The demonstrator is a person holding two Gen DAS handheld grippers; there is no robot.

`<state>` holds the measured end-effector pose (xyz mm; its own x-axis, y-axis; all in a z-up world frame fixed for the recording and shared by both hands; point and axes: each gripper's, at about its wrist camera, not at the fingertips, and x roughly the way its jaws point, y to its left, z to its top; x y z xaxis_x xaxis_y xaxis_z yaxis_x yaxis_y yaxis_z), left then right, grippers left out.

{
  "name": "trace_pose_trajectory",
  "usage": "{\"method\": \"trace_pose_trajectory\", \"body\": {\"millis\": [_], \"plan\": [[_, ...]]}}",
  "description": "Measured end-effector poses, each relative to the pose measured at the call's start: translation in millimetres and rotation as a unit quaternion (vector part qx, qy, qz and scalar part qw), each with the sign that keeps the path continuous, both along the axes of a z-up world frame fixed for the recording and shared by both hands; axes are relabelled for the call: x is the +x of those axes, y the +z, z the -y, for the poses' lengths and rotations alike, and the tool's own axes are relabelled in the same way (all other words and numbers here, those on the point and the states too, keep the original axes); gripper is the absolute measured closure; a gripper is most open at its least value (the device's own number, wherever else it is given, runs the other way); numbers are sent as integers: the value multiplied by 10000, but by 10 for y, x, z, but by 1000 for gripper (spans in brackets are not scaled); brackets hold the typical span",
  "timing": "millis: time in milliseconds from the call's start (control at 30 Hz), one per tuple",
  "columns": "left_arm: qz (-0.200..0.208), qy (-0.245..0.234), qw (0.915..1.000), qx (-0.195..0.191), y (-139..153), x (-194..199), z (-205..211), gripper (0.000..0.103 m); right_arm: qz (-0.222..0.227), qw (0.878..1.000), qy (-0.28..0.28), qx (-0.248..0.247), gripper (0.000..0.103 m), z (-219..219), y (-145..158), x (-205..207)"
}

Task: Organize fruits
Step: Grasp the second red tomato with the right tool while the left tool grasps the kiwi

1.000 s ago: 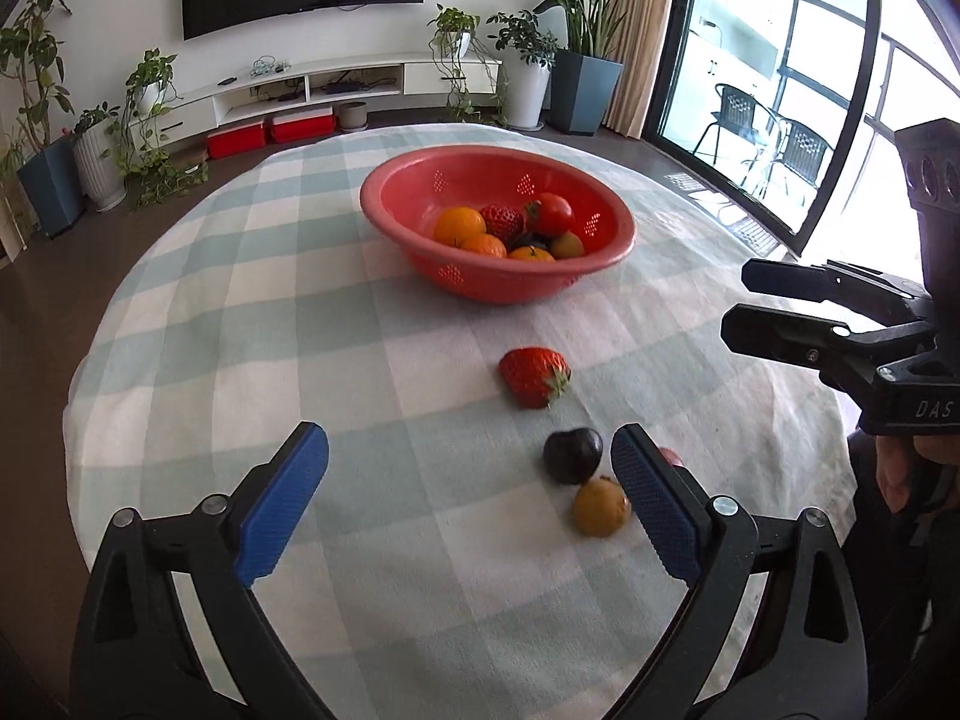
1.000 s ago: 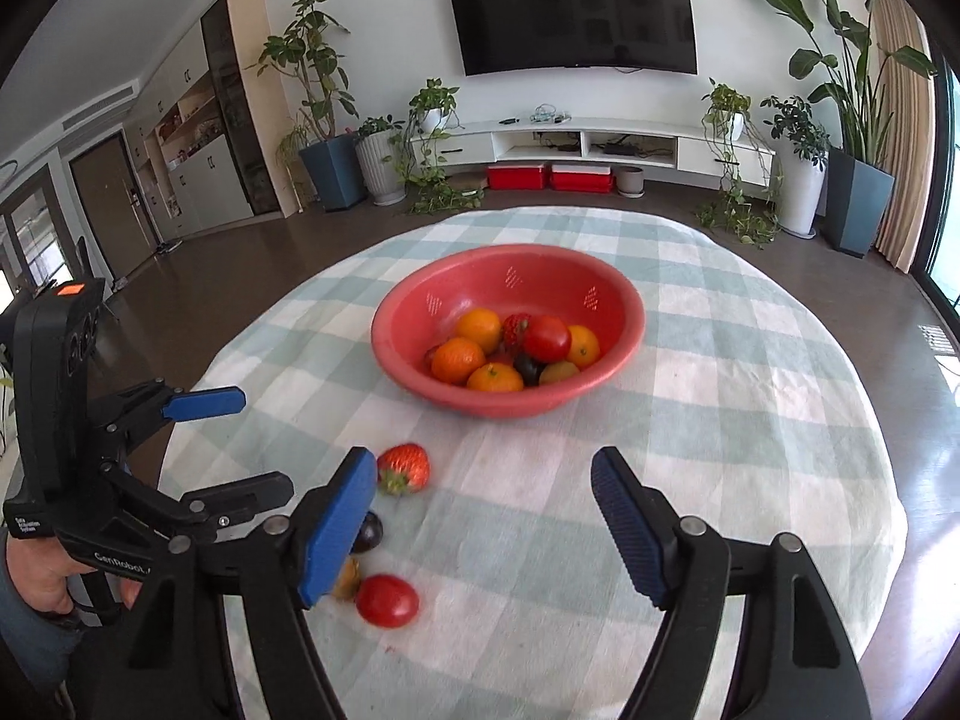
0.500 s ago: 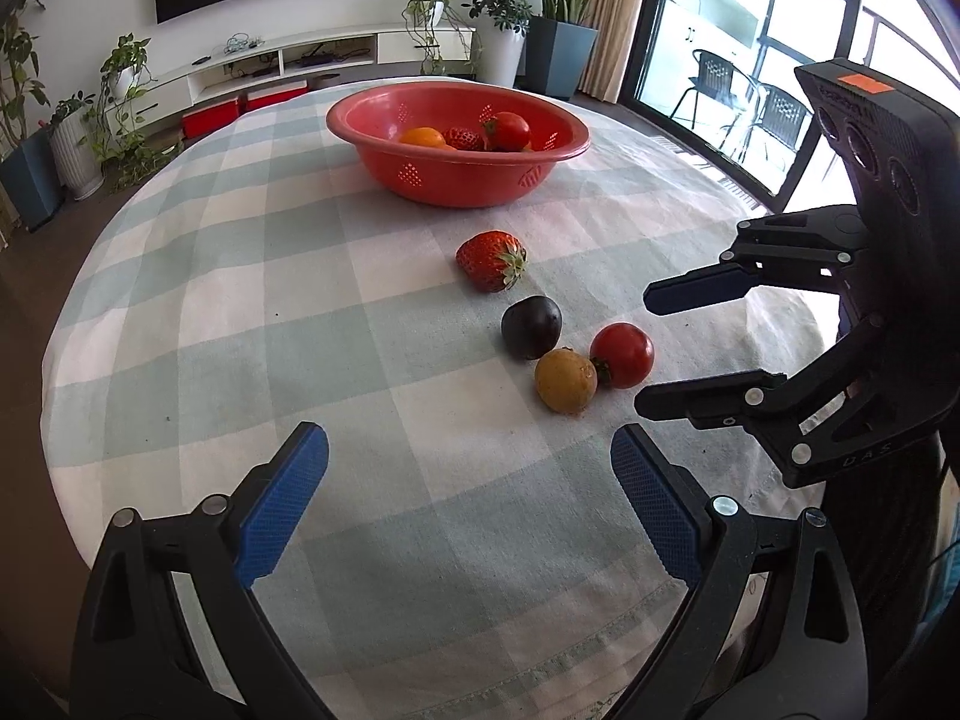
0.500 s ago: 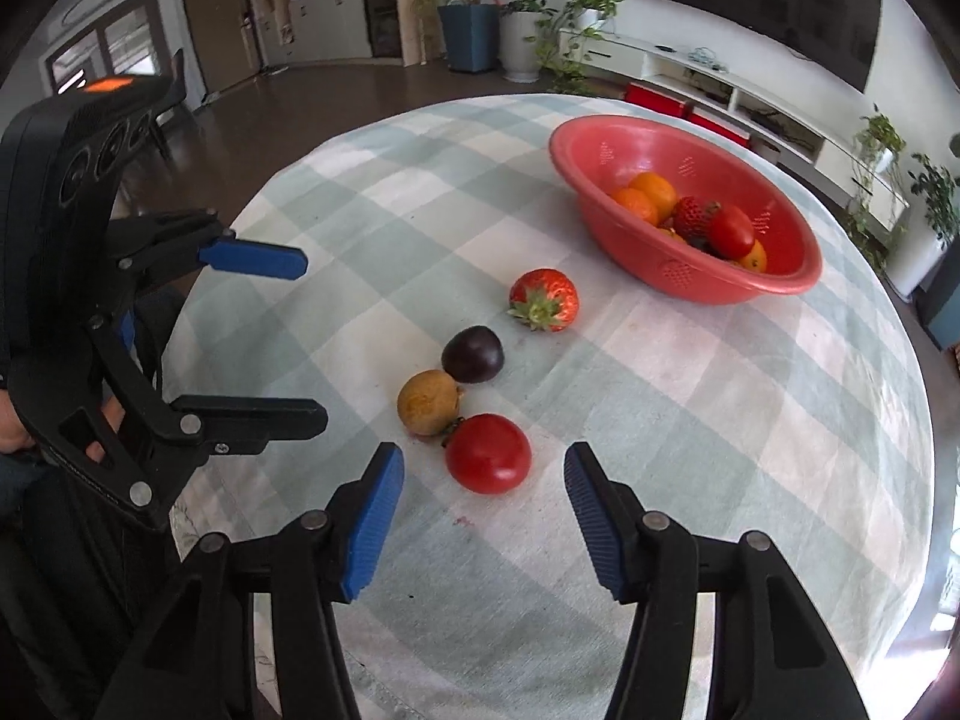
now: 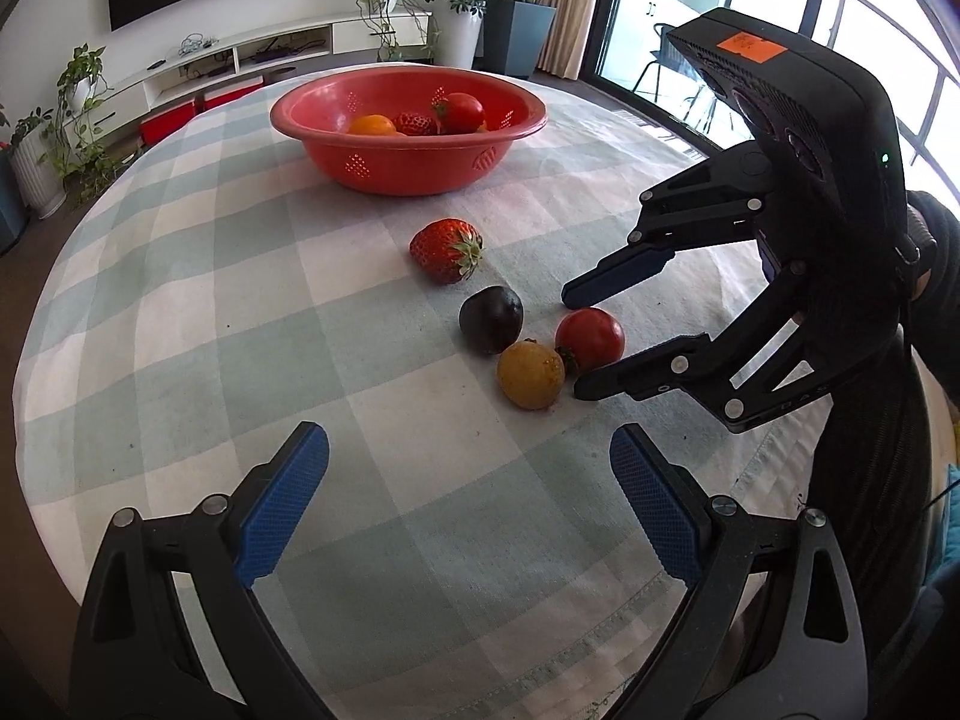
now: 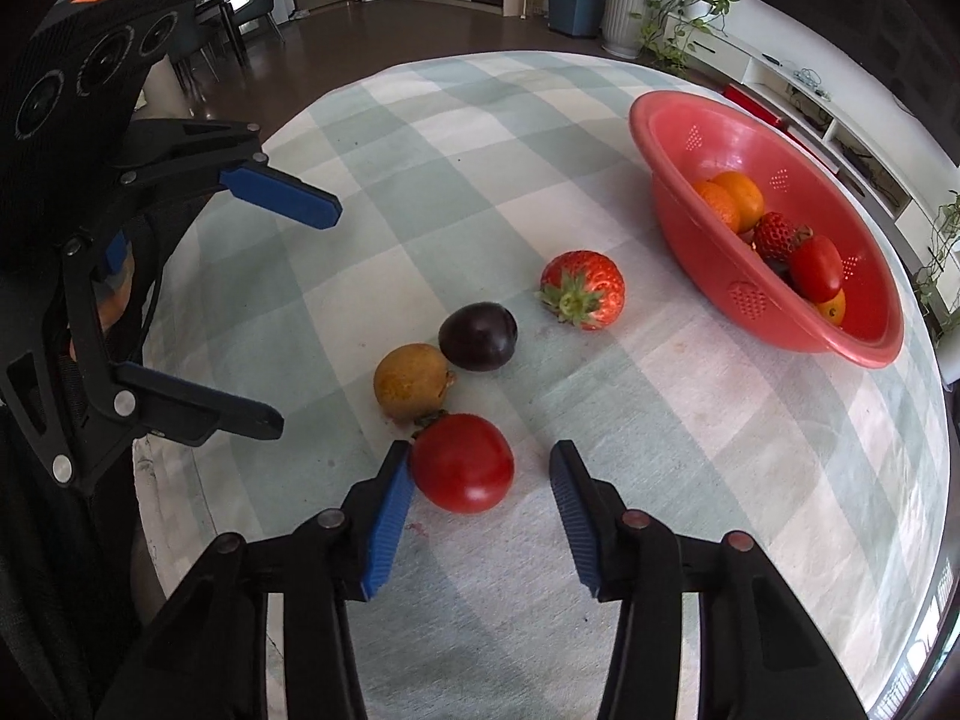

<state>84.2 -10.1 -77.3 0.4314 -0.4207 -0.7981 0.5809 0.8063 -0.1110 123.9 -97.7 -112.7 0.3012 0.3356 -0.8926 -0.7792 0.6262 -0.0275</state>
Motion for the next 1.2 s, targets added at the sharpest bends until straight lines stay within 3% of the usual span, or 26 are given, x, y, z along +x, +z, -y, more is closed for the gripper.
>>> {"method": "trace_pose_trajectory", "body": {"millis": [233, 333, 433, 567, 700, 833, 1200], "plan": [[-19, -168, 9998, 97, -12, 52, 79, 13, -13, 9996, 291, 50, 67, -32, 5, -21], [-30, -192, 9997, 113, -15, 66, 115, 14, -55, 9996, 207, 166, 68, 11, 17, -26], [-54, -171, 9998, 113, -20, 95, 171, 20, -15, 9995, 42, 299, 68, 114, 83, -58], [-201, 0, 9998, 82, -66, 156, 245, 39, 144, 9981, -303, 517, 68, 303, 240, -71], [-280, 97, 9995, 130, -123, 191, 343, 45, 285, 9958, -554, 673, 68, 451, 348, -92], [-277, 215, 9993, 160, -146, 235, 391, 59, 334, 9942, -682, 760, 68, 498, 357, -115], [-189, 197, 9990, 365, -162, 226, 500, 60, 380, 9915, -850, 906, 68, 535, 364, -122]]}}
